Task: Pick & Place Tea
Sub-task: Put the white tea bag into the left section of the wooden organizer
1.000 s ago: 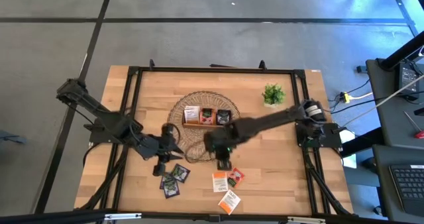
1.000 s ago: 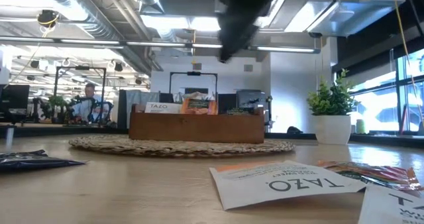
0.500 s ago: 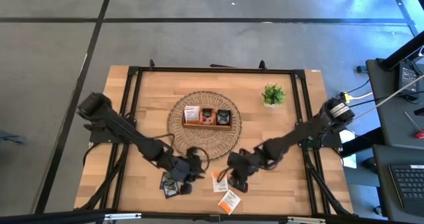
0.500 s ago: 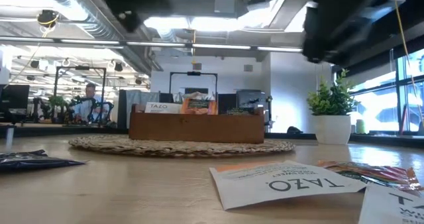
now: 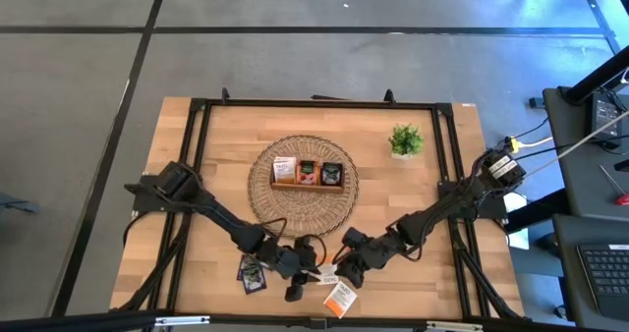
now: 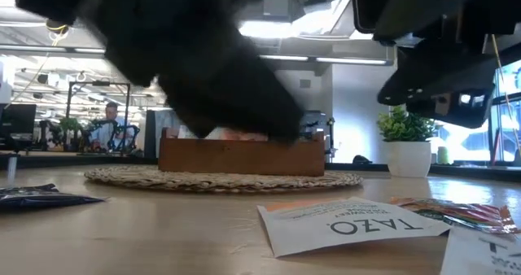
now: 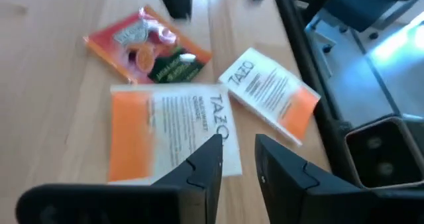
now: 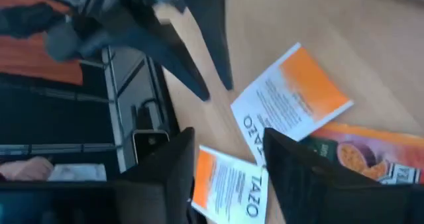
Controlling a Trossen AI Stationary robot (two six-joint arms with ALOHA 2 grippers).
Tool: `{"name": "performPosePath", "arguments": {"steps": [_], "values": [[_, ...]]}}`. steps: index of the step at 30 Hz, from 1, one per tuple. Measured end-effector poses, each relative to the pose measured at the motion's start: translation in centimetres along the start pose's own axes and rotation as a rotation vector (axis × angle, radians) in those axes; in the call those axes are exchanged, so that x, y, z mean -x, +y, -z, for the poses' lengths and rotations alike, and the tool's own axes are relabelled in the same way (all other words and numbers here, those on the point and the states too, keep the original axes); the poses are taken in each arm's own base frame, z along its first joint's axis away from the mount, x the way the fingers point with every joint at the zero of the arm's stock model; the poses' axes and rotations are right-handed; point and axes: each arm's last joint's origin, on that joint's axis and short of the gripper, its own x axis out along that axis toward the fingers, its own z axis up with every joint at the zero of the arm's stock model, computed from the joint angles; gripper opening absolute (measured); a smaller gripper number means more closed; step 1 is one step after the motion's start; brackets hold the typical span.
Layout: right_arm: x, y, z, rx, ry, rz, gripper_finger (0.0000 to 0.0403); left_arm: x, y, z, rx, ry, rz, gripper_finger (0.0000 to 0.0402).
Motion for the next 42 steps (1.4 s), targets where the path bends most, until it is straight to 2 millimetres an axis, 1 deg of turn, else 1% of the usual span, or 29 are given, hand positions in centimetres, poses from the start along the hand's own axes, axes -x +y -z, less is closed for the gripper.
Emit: {"name": "performPosePath", "arguments": {"steps": [5, 9, 15, 21, 26, 30, 33, 38, 42], "values": [[0.0, 0.0, -0.1, 0.0, -0.068, 0.022, 0.0216, -1.1, 0.4, 1.1, 0.049, 0.011, -0.017, 0.0086], [-0.4, -0.2, 0.2, -0.064, -0.026, 0.019, 0.0229, -1.7, 0.8, 1.9, 0.092, 0.032, -0.038, 0.0086], [-1.9, -1.4, 1.4, -0.173, 0.031, 0.065, 0.0225, -1.9, 1.0, 2.1, 0.153, 0.031, -0.051, 0.0086], [-3.5, -2.5, 2.2, -0.258, 0.064, 0.078, 0.0217, -2.0, 1.2, 1.9, 0.247, -0.024, -0.1, 0.0086], [-4.3, -2.8, 2.6, -0.268, 0.059, 0.069, 0.021, -2.0, 1.4, 1.9, 0.273, -0.039, -0.122, 0.0086], [-4.5, -2.8, 2.5, -0.268, 0.02, 0.054, 0.0194, -2.0, 1.4, 1.8, 0.274, -0.047, -0.13, 0.0086], [-4.5, -2.9, 2.5, -0.265, 0.02, 0.059, 0.0174, -2.0, 1.4, 1.9, 0.274, -0.047, -0.131, 0.0086], [-4.5, -3.0, 2.6, -0.254, 0.023, 0.073, 0.0129, -2.0, 1.4, 1.9, 0.272, -0.044, -0.132, 0.0086], [-4.5, -3.0, 2.6, -0.217, 0.025, 0.074, 0.0086, -2.0, 1.4, 1.9, 0.271, -0.044, -0.132, 0.0086]]}}
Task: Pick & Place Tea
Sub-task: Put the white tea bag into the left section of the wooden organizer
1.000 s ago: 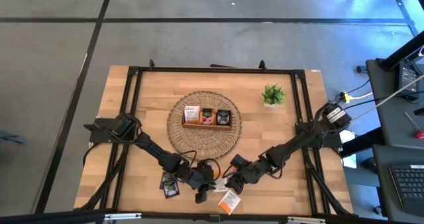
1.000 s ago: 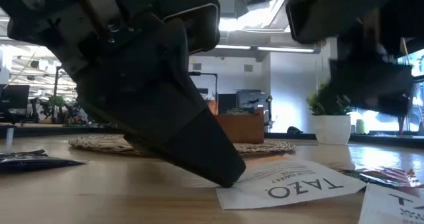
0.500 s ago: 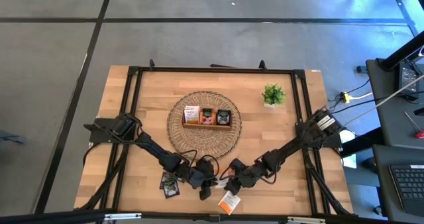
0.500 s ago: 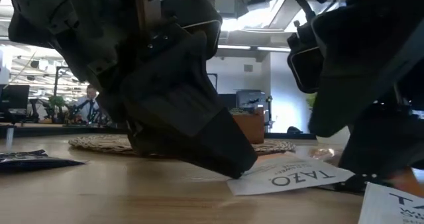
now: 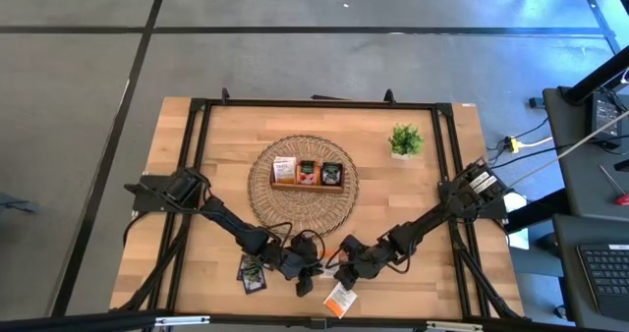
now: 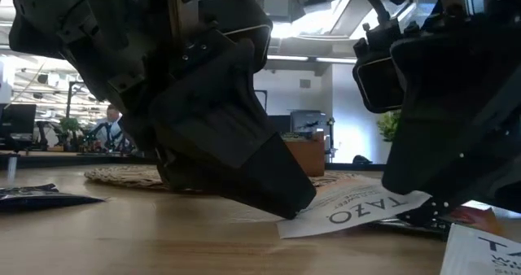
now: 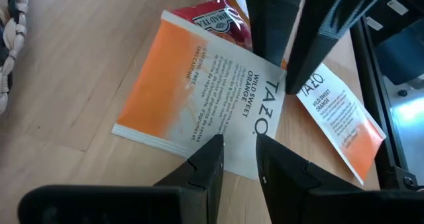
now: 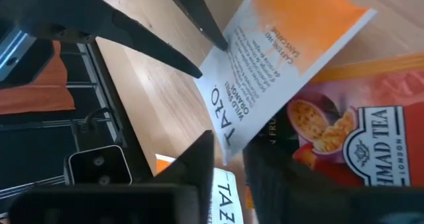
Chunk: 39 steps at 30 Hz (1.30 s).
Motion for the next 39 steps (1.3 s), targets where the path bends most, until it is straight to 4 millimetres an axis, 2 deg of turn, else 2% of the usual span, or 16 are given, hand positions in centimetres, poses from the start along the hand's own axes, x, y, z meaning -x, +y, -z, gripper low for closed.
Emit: {"name": "performPosePath", "arguments": {"steps": [6, 13, 20, 25, 28, 31, 35, 39], "values": [[0.0, 0.0, 0.0, 0.024, 0.0, 0.001, 0.0014, 0.0, 0.0, 0.0, -0.001, 0.0, 0.0, 0.0086], [0.2, 0.0, -0.1, 0.078, -0.021, 0.012, 0.0005, 0.3, -0.2, -0.3, 0.006, 0.001, 0.012, 0.0086], [3.0, 1.2, -2.4, 0.165, -0.067, 0.051, 0.0004, 3.9, -2.5, -4.3, -0.083, -0.099, 0.122, 0.0086], [7.4, 2.3, -5.3, 0.237, -0.189, 0.114, 0.0002, 8.5, -4.0, -7.8, -0.109, -0.196, 0.178, 0.0086], [11.2, 3.4, -6.9, 0.283, -0.32, 0.125, 0.0002, 11.3, -4.8, -9.7, -0.098, -0.264, 0.23, 0.0086], [15.7, 5.0, -7.8, 0.32, -0.531, 0.079, 0.0002, 13.8, -5.5, -11.4, -0.095, -0.356, 0.3, 0.0086], [20.9, 7.2, -8.2, 0.384, -0.799, 0.02, 0.0002, 16.7, -6.3, -13.9, -0.111, -0.591, 0.357, 0.0086], [23.9, 9.9, -8.6, 0.497, -0.972, -0.042, 0.0001, 19.1, -6.3, -16.1, -0.069, -0.854, 0.314, 0.0086]]}}
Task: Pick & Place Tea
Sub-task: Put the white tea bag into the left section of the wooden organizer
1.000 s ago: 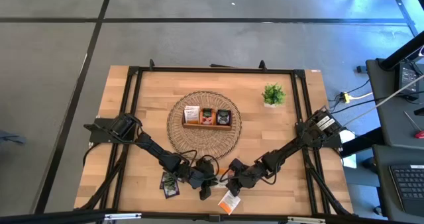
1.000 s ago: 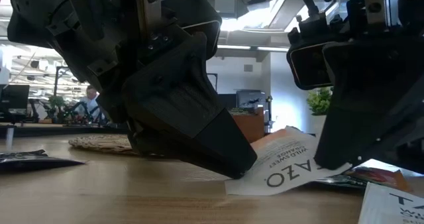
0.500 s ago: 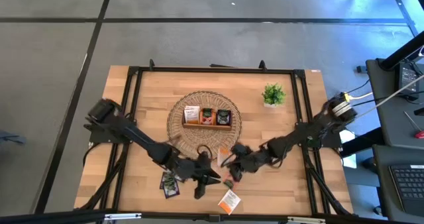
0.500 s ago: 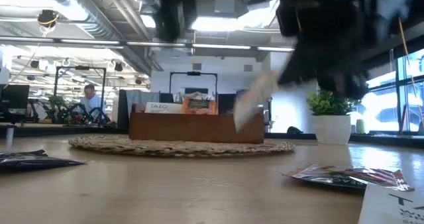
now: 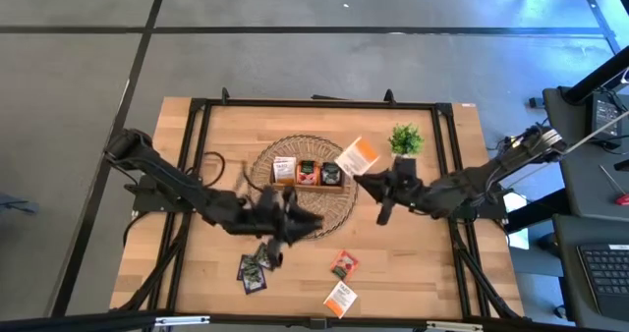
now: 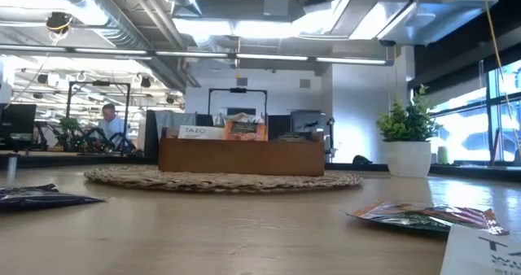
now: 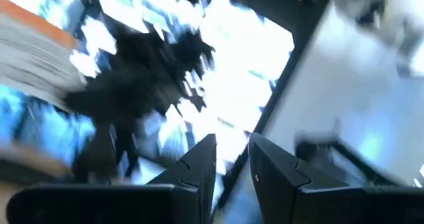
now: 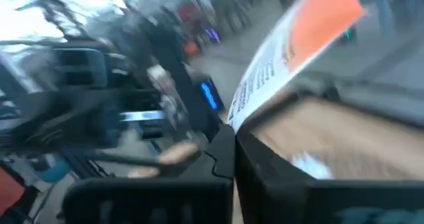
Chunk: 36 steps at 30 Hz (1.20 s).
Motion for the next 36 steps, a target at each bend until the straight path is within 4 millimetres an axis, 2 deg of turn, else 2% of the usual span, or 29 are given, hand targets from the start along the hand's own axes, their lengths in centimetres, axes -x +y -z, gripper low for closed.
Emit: {"name": "performPosePath", "arguments": {"steps": [5, 9, 15, 19, 25, 36], "values": [[-0.8, 2.6, -2.8, 0.11, -0.148, -0.064, 0.0001, 0.0, 0.4, -2.7, 0.01, -0.217, -0.072, 0.0086], [-2.1, 4.9, -3.9, 0.196, -0.176, -0.1, 0.0001, -0.2, 1.0, -3.0, -0.003, -0.243, -0.104, 0.0086], [-4.2, 7.5, -4.6, 0.305, -0.185, -0.085, 0.0001, -0.3, 1.3, -3.1, -0.025, -0.24, -0.101, 0.009], [-5.1, 8.1, -4.3, 0.324, -0.162, -0.074, 0.0, -0.2, 1.2, -3.4, -0.051, -0.265, -0.091, 0.0117], [-5.3, 8.2, -4.1, 0.3, -0.156, -0.081, 0.0, -0.1, 1.0, -3.7, -0.084, -0.292, -0.075, 0.016], [-5.3, 8.4, -4.2, 0.241, -0.163, -0.145, 0.0001, -0.1, 1.2, -3.7, -0.073, -0.302, -0.122, 0.0166]]}}
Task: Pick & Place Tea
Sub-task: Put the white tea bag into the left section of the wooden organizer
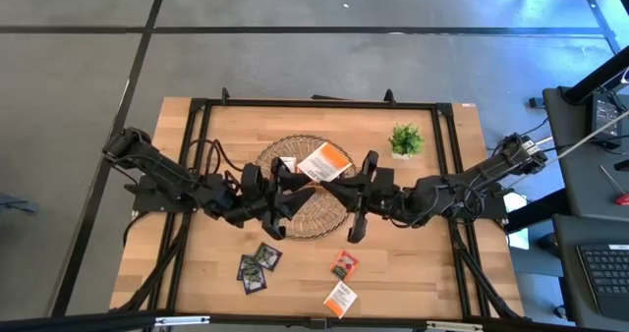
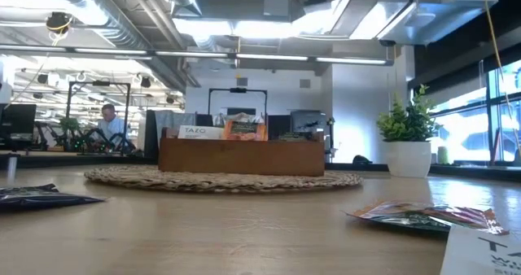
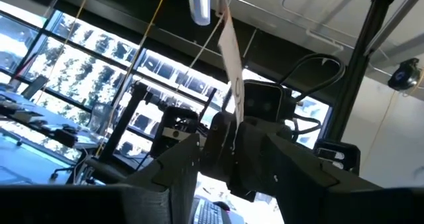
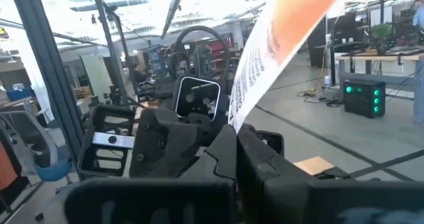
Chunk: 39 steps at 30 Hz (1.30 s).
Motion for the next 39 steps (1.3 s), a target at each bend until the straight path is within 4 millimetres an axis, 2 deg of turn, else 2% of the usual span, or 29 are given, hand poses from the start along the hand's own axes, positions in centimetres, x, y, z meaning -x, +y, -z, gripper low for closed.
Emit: {"name": "performPosePath", "arguments": {"steps": [11, 15, 20, 30, 35, 39], "values": [[-0.3, 0.2, 0.7, -0.008, 0.022, -0.011, 0.0002, 0.0, -0.1, -0.3, -0.005, -0.025, 0.019, 0.0168], [-0.3, 0.3, 0.7, -0.008, 0.023, -0.011, 0.0003, 0.0, -0.2, -0.8, -0.017, -0.068, 0.048, 0.0155], [-0.3, 0.2, 0.8, -0.006, 0.023, -0.009, 0.0004, -0.1, -0.1, -1.0, -0.024, -0.084, 0.073, 0.0119], [-0.3, 0.2, 0.7, 0.023, 0.023, -0.008, 0.0005, -0.4, 0.4, -1.1, -0.036, -0.09, 0.097, 0.0008], [-0.1, 0.0, 0.5, 0.134, 0.042, -0.021, 0.0038, -0.4, 0.4, -1.1, -0.074, -0.091, 0.073, 0.0004], [1.5, -1.2, -1.0, 0.128, 0.16, 0.028, 0.0089, -0.1, 0.5, -2.2, -0.173, -0.012, -0.005, 0.0003]]}}
